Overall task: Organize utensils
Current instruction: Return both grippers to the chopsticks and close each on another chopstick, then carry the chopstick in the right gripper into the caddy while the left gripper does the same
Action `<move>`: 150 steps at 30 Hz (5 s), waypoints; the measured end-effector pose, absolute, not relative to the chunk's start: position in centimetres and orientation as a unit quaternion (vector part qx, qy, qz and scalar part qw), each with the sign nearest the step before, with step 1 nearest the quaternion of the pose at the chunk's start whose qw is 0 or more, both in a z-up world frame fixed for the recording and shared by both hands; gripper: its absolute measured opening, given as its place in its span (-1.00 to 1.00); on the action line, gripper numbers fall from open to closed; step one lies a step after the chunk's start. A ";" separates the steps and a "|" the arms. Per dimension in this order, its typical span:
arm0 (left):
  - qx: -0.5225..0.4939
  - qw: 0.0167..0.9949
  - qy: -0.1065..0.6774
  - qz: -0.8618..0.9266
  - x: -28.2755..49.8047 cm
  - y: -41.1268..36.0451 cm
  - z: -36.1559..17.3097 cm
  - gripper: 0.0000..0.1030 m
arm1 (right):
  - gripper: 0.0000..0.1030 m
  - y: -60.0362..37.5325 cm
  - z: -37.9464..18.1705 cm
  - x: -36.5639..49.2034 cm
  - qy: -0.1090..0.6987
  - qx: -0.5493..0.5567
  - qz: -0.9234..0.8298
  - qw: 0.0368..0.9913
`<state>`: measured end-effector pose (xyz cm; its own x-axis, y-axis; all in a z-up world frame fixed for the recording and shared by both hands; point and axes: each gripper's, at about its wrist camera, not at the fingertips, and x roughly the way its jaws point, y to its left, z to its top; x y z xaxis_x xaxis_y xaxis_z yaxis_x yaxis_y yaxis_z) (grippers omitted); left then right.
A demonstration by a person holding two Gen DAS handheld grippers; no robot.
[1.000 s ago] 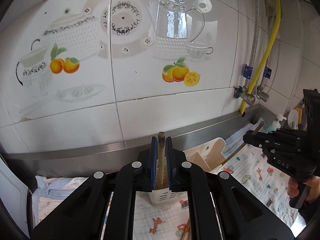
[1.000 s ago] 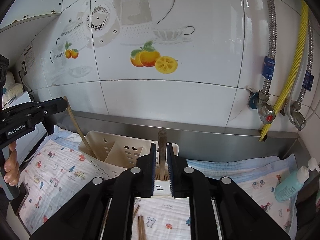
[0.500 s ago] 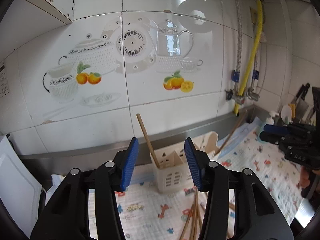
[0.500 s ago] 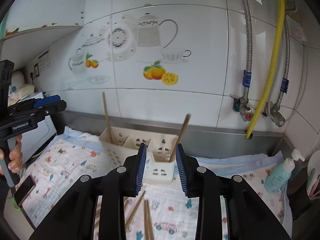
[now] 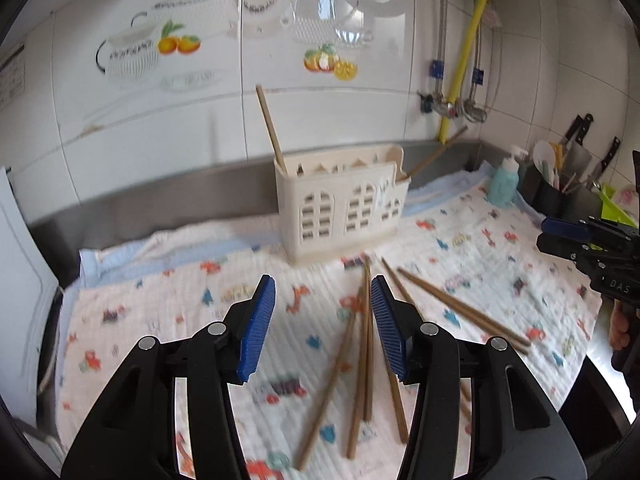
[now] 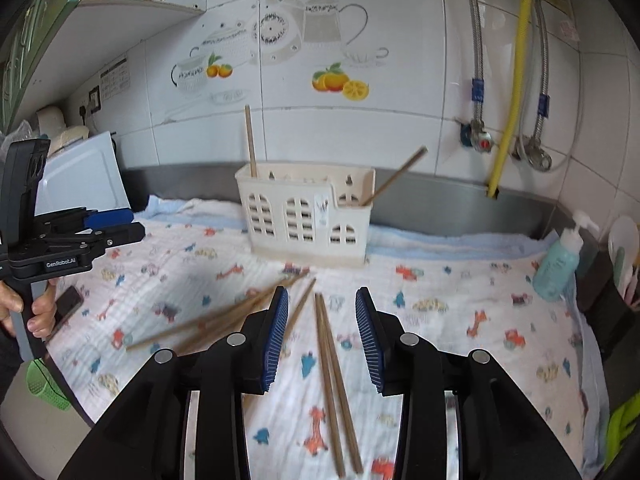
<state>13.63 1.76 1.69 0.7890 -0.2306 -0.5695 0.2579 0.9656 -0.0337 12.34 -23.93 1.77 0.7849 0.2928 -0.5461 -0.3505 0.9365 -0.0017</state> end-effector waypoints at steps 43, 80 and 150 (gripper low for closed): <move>0.033 0.896 0.417 -0.149 13.7 -5.3 -11.0 -0.84 | -0.38 -28.8 -8.0 9.6 0.358 0.023 0.127 0.925; 0.025 0.923 0.339 -0.179 14.0 -4.0 -2.7 -0.87 | -0.84 -28.0 -8.6 10.9 0.366 -0.023 0.148 0.919; 0.048 0.869 0.445 -0.212 12.9 -4.3 -9.7 -0.88 | -0.86 -24.2 10.1 15.0 0.219 -0.069 0.206 0.951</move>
<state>12.94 -4.25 -9.74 0.5140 -0.3246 -0.7940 0.4109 0.9057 -0.1042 15.00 -24.20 10.08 0.8194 0.3609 -0.4454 -0.4216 0.9058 -0.0417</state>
